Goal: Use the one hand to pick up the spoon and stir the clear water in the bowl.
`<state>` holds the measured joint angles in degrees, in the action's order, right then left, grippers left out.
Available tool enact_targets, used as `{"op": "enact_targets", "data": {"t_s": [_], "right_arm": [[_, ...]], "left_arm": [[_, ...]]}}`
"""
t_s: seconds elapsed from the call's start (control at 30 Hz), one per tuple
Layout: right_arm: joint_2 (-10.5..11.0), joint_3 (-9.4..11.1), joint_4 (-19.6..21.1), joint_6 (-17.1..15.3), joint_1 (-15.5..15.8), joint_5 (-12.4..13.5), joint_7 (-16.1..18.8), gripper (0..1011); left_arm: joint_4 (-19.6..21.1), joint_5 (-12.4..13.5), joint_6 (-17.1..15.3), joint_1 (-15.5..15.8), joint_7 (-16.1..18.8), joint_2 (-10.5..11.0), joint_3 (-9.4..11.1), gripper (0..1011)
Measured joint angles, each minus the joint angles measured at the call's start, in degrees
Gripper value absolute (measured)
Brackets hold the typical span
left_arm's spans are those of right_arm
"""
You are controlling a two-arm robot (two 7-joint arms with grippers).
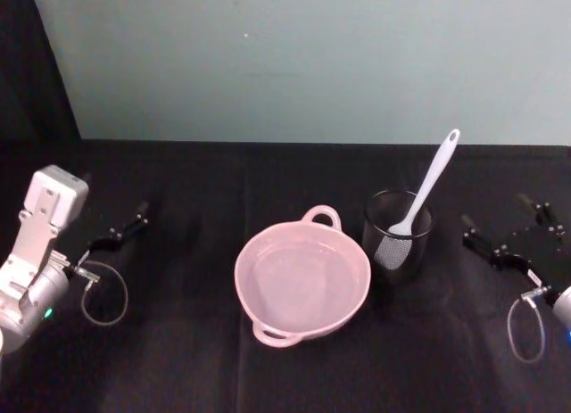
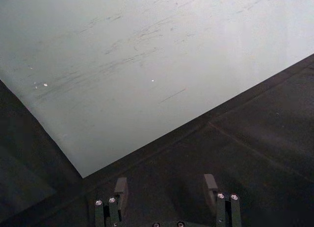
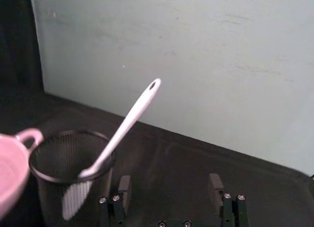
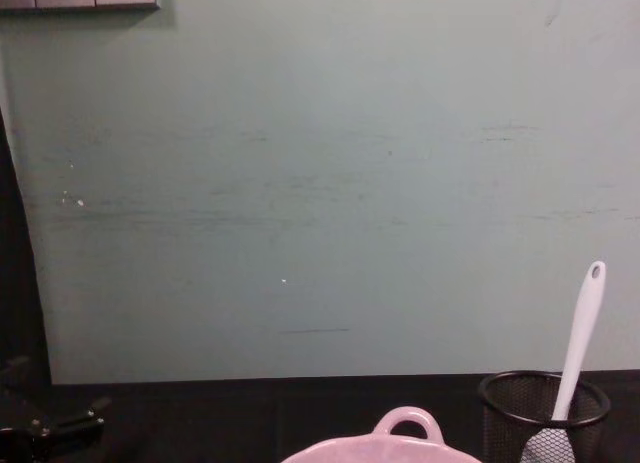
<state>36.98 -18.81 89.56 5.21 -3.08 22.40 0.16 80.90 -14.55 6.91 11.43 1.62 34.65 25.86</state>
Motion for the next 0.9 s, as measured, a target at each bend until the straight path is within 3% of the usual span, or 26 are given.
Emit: {"op": "enact_targets", "data": {"t_s": [0.13,0.23,0.3,0.37,0.4,0.5,0.53,0.63,0.77,0.9], "right_arm": [[-1.0,1.8,0.8,-1.0,0.3,4.9,2.8,1002],[-3.7,4.0,-0.1,-3.5,-1.0,13.1,8.1,1002],[-4.8,4.7,-0.8,-4.8,-1.9,16.1,10.0,1002],[-7.2,6.0,-3.0,-8.0,-4.0,21.9,13.4,1002],[-7.2,6.0,-3.0,-8.0,-4.0,21.9,13.4,1002],[-9.5,7.0,-6.5,-11.8,-7.2,27.0,16.5,1002],[-9.5,7.0,-6.5,-11.8,-7.2,27.0,16.5,1002],[-10.8,7.2,-10.4,-15.7,-10.7,32.3,19.6,1002],[-11.5,7.1,-14.1,-19.6,-13.9,36.7,22.8,1002],[-11.6,6.2,-17.5,-22.2,-16.7,39.0,25.7,1000]], "left_arm": [[0.0,0.0,0.0,0.0,0.0,0.0,0.0,1005],[0.0,0.0,0.0,0.0,0.0,0.0,0.0,1005],[0.0,0.0,0.0,0.0,0.0,0.0,0.0,1005],[0.0,0.0,0.0,0.0,0.0,0.0,0.0,1005],[0.0,0.0,0.0,0.0,0.0,0.0,0.0,1005],[0.0,0.0,0.0,0.0,0.0,0.0,0.0,1005],[0.0,0.0,0.0,0.0,0.0,0.0,0.0,1005],[0.0,0.0,0.0,0.0,0.0,0.0,0.0,1005],[0.0,0.0,0.0,0.0,0.0,0.0,0.0,1005],[0.0,0.0,0.0,0.0,0.0,0.0,0.0,1005]]}}
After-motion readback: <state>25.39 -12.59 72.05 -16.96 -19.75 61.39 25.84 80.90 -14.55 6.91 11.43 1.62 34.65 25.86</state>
